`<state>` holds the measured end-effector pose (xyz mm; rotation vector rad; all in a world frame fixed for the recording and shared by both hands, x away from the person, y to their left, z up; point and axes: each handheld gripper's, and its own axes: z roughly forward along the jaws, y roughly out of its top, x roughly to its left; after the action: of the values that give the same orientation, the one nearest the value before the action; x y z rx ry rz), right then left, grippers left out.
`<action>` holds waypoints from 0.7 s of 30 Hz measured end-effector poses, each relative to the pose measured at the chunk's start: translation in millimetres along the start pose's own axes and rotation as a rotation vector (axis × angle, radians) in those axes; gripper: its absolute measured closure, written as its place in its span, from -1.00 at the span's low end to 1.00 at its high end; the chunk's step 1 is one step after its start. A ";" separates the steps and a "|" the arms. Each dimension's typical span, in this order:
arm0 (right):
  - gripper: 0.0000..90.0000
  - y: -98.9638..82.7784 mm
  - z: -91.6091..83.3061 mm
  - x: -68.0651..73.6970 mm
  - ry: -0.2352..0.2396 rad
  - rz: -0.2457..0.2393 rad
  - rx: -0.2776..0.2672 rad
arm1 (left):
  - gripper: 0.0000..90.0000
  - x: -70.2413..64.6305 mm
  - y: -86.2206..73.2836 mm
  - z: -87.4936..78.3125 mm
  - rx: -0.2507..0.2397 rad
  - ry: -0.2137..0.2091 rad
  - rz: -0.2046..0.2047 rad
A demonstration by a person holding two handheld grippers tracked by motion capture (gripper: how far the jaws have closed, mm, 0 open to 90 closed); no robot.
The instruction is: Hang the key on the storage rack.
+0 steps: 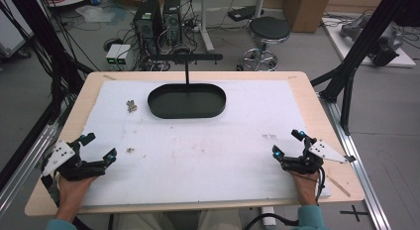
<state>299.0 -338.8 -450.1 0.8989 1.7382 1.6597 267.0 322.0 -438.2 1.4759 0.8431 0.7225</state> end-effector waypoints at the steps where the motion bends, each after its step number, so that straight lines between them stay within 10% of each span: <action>1: -0.99 0.0 0.0 0.0 -0.001 -0.001 0.001 | -0.96 1.9 6.1 1.3 0.017 0.003 0.009; 11: -0.98 0.0 0.0 0.0 -0.002 -0.001 0.001 | -0.96 22.5 79.1 41.3 0.199 -0.040 0.087; 21: -0.98 0.0 0.3 1.1 -0.001 -0.013 0.001 | -0.96 49.2 116.3 92.6 0.420 -0.052 0.099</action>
<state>298.5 -337.7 -450.1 0.8877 1.7408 1.6498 381.3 312.4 -331.6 1.9142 0.9237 0.5985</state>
